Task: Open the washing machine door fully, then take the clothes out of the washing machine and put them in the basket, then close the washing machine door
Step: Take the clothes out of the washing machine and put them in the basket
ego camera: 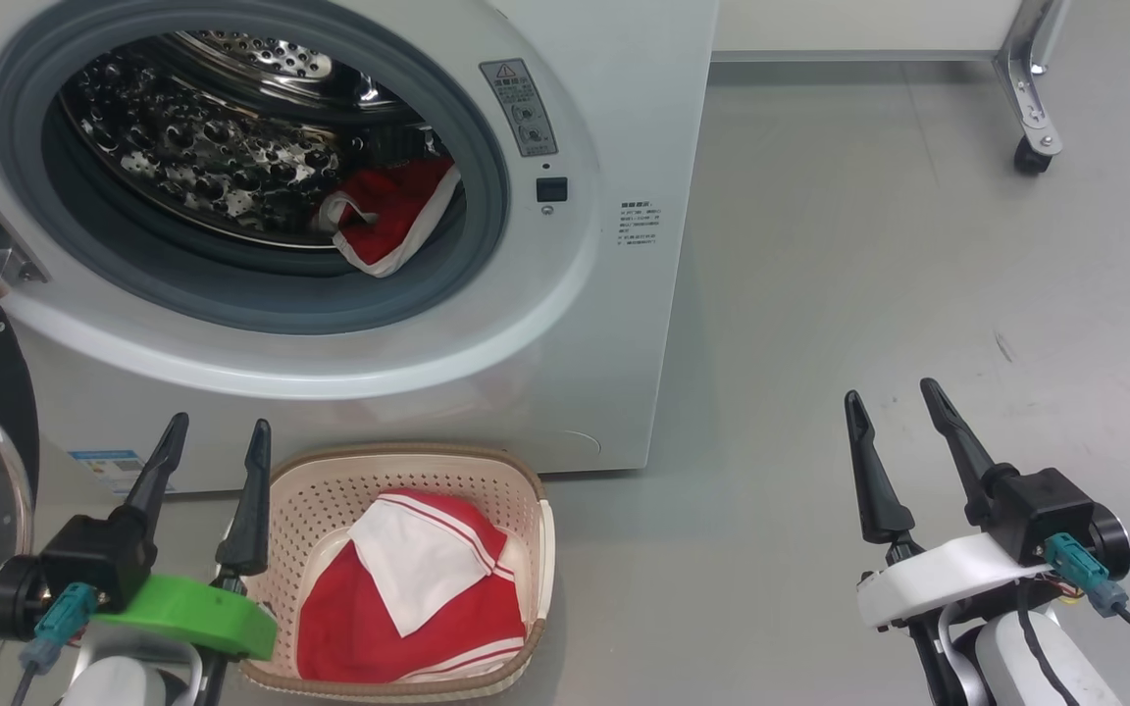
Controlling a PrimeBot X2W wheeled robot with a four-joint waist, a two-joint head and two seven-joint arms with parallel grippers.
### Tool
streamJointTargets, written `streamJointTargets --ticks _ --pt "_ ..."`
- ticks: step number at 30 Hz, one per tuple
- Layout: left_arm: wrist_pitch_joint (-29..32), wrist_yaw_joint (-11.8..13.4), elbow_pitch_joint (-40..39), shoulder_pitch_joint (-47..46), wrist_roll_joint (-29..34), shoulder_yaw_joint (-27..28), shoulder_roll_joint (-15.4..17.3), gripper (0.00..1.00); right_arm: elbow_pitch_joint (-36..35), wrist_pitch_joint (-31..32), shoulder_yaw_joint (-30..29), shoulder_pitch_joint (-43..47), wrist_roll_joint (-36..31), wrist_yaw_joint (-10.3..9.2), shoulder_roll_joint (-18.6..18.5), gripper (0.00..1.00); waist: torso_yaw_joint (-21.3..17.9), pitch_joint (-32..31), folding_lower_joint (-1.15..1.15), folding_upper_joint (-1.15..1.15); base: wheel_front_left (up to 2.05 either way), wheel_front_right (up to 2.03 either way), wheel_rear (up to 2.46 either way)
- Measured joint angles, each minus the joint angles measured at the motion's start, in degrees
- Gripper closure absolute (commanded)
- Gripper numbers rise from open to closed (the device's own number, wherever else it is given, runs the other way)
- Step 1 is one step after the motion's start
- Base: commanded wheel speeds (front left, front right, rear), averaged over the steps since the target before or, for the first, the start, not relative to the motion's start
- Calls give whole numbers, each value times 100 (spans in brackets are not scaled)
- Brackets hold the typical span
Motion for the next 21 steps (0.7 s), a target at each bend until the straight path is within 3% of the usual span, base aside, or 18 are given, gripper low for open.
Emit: streamJointTargets --ticks 21 --pt "0 0 -450 347 189 83 -131 0 -144 -4 29 53 0 0 -44 0 -80 25 0 0 0 0 0"
